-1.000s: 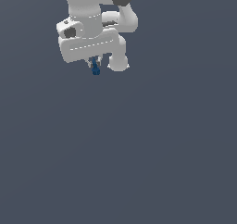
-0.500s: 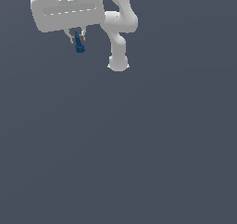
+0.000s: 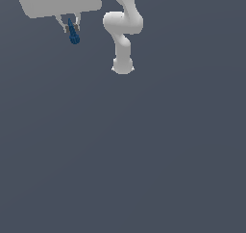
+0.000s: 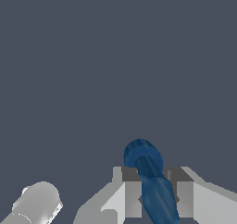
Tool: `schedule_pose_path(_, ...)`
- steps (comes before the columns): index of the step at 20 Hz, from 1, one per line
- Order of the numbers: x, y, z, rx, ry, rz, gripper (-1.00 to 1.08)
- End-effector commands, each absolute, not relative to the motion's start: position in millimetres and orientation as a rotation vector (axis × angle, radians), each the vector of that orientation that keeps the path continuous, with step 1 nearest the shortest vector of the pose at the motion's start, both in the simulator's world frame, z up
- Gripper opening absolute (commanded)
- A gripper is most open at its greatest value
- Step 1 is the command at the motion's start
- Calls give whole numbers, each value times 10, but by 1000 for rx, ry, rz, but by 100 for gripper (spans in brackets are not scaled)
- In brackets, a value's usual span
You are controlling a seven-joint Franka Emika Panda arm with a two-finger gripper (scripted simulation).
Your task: Pick up the object and move it to a goal position.
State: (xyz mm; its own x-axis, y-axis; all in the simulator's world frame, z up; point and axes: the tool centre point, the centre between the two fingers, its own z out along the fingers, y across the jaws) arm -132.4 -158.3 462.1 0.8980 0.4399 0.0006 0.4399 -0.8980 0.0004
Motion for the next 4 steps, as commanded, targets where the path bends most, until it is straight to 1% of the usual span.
schedule_pose_path(1,-1322,-1591,4635,3060,710,0,-100)
schedule_pose_path(4,-1315,-1583,4620,3060,710,0,-100)
